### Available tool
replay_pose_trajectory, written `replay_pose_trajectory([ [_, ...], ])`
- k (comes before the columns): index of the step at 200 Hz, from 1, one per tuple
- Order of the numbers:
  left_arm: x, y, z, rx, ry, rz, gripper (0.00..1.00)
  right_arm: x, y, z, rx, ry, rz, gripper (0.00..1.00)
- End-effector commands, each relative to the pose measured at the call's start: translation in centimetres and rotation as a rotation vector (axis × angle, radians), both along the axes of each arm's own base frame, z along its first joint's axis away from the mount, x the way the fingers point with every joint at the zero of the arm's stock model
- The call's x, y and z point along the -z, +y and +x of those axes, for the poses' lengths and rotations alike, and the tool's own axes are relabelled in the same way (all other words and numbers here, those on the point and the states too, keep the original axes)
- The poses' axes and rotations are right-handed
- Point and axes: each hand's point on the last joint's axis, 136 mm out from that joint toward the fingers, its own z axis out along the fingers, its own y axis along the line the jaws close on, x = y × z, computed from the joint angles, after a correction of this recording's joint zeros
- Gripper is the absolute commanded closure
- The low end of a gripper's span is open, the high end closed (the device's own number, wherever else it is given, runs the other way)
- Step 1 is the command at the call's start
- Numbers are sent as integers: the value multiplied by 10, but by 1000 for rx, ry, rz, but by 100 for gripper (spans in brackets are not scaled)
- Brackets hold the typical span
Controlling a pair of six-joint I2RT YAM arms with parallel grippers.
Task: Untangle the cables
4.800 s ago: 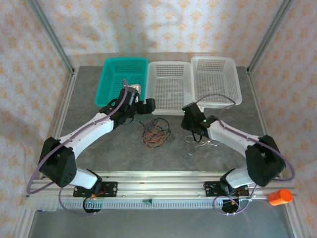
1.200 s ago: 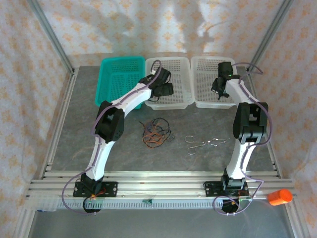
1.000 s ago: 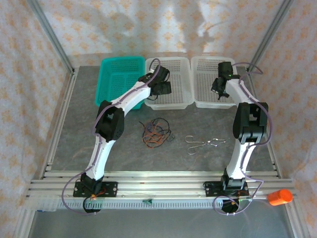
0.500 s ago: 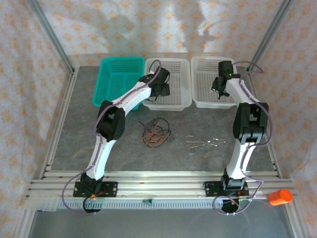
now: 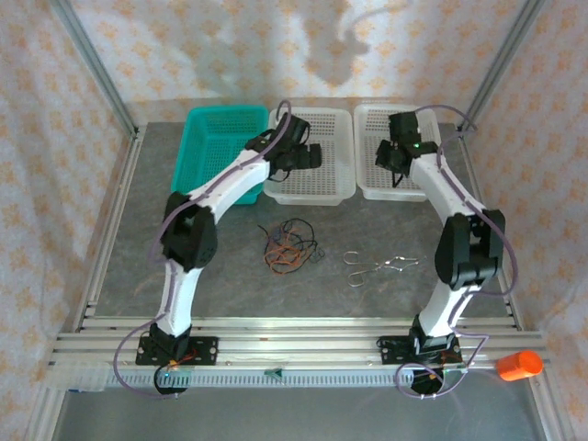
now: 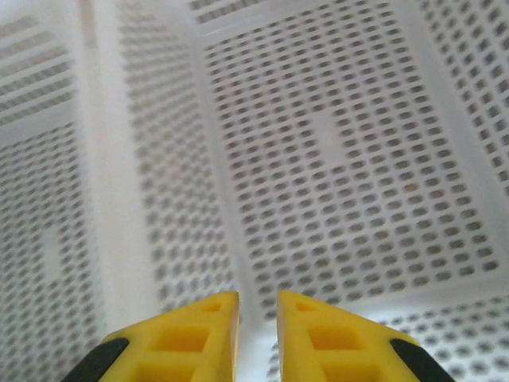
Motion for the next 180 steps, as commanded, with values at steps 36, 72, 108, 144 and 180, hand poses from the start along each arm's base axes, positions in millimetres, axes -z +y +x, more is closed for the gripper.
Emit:
replay_pose_trajectory([
  [36,-75,25,-104,81,-208,-99,5,-34,67,-76,-134,-91,63,80],
  [72,-43,46,-159,58,-163,-118,6,-16,97,-128,-197,-5,96,80],
  [108,-3,50,-194,54,-75,-155,7,3,130,-172,-251,70,201,80],
  [144,50,38,-219,57,28,-134,7,43,160,-201,-257,138,286,80],
  [180,84,25,-231,72,77,-75,3,73,165,-212,-232,183,375,80],
])
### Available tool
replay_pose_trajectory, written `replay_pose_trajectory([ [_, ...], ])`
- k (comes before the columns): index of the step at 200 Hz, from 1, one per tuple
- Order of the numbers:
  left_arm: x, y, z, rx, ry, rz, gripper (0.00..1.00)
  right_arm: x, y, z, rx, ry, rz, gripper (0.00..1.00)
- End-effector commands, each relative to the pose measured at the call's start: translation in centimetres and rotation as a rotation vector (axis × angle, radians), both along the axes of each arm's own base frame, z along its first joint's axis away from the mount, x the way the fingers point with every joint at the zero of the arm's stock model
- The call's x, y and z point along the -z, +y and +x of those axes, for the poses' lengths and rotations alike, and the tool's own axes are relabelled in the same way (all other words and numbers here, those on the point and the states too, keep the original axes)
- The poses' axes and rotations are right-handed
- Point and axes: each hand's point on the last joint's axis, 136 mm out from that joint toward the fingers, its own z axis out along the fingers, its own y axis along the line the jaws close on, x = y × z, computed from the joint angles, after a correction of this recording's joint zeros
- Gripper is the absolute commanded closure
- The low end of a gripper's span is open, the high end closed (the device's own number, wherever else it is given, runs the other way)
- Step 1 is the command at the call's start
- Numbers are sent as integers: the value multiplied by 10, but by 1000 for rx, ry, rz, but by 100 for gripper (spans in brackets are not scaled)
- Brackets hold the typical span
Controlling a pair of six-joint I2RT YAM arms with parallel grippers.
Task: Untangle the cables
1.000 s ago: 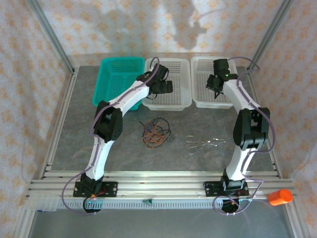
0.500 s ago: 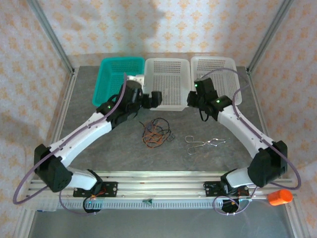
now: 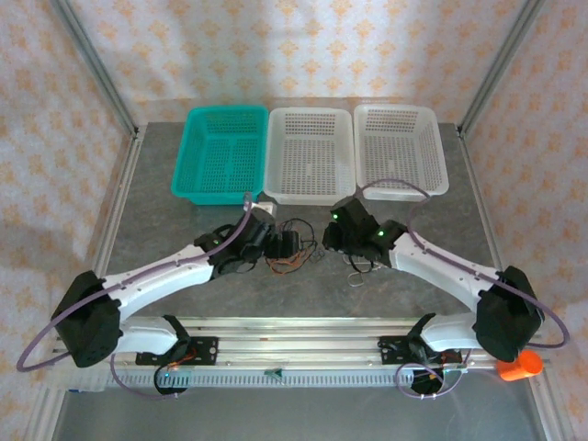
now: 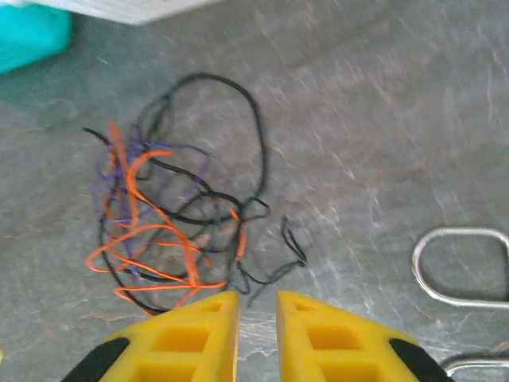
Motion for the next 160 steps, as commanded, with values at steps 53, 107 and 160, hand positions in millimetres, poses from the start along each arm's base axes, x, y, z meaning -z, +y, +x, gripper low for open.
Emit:
replay_pose_trajectory([
  [53,20,-37,-4,59,-63,136,1,-2,-34,14,230,-29,43,81],
  [107,21,-63,5,119,-70,157,10,6,-70,17,321,-22,121,80],
  [160,44,-67,24,56,-1,308,18,11,-76,13,331,-24,110,80],
])
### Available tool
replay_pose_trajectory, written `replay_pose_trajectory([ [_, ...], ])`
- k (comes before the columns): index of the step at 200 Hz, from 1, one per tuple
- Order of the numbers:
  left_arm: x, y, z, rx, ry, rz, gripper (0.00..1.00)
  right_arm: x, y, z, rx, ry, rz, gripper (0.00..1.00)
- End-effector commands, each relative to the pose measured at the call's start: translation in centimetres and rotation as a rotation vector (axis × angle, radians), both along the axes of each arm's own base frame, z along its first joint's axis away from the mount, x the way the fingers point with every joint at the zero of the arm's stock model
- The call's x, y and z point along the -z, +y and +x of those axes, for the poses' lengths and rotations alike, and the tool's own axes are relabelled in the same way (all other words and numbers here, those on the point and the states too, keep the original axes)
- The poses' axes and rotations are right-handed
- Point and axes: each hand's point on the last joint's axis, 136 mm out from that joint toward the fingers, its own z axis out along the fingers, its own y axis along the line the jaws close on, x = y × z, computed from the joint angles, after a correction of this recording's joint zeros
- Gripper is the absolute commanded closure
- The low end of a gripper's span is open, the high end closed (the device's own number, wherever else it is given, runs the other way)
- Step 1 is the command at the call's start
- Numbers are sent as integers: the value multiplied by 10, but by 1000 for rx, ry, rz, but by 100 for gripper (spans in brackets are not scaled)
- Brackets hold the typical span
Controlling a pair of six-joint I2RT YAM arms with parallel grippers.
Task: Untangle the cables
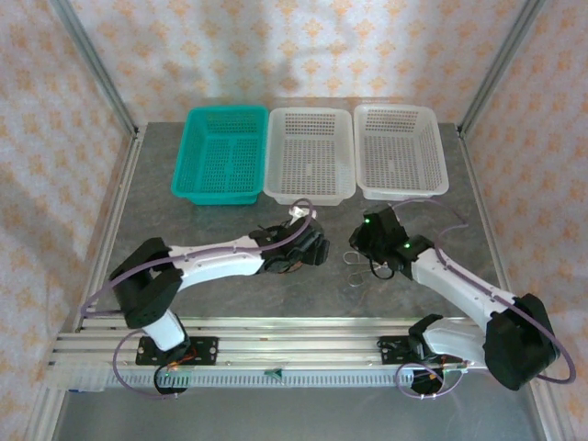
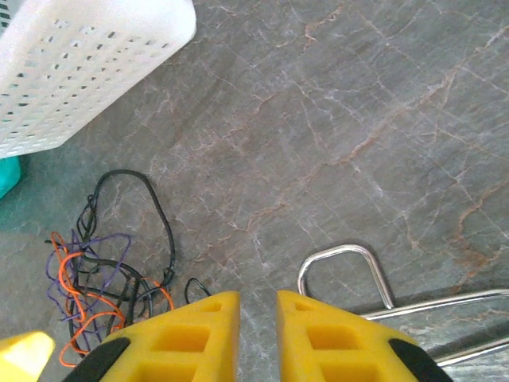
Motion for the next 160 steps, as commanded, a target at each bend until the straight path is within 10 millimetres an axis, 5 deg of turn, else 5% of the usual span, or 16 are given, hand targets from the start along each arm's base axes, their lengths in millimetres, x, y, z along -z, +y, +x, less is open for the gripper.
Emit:
replay_pose_trajectory([
  [1,15,11,4,-38,23,126,18,-4,-5,1,21,-22,-1,80],
  [72,23,17,9,-102,57,155,47,-14,8,6,-56,-55,22,81],
  [130,28,29,11,-143,112,-32,62,-14,40,1,-269,-62,55,81],
  [160,28,36,14,-165,140,-146,73,3,46,-2,-274,-10,46,80],
])
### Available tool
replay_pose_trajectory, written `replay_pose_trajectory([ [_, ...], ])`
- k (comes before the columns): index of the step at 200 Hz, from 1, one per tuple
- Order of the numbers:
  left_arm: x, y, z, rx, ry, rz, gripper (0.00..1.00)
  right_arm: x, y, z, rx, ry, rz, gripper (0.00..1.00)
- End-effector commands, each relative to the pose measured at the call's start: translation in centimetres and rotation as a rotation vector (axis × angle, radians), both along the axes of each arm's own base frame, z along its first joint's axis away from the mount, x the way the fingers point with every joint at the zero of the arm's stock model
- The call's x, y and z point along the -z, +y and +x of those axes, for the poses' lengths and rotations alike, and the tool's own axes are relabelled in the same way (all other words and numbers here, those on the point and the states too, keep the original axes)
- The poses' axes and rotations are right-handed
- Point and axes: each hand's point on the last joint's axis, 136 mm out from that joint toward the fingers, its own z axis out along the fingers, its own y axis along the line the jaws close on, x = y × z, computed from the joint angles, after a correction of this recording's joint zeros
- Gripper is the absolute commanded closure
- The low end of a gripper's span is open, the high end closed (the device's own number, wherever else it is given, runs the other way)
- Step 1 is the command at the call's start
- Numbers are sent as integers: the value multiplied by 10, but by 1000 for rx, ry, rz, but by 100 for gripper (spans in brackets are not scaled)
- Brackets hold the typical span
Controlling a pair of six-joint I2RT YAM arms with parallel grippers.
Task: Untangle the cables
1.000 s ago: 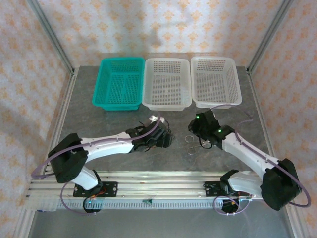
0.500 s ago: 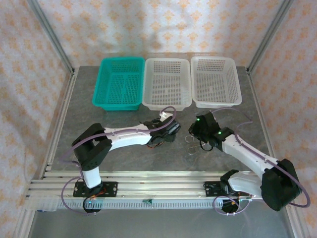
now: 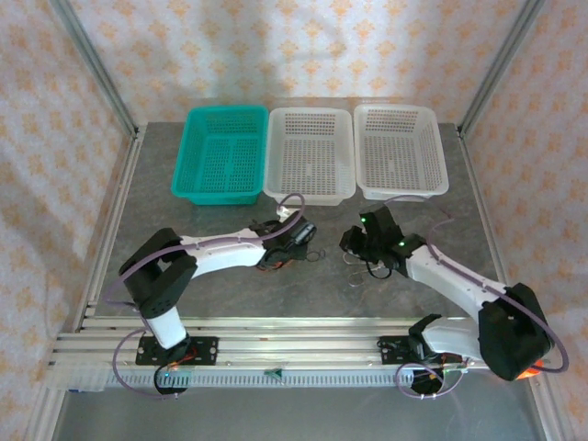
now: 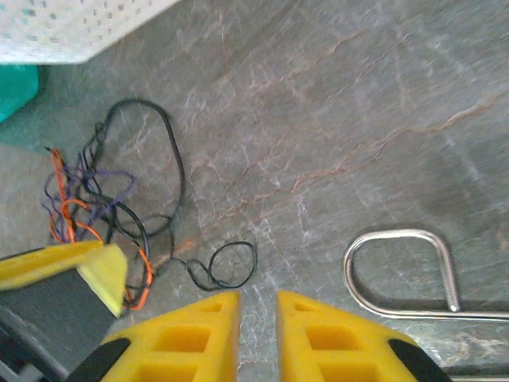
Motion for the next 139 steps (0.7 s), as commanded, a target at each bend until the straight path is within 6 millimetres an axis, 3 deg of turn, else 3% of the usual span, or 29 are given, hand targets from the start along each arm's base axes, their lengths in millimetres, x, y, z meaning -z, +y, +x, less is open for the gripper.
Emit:
replay_pose_trajectory([
  [1,-12,-7,5,-21,-9,-146,73,-7,12,4,-42,-20,15,80],
  [52,-8,1,4,-33,4,-176,81,6,32,6,-40,34,-77,74],
  [139,-2,4,1,-46,13,-191,83,27,57,8,26,137,-166,73],
])
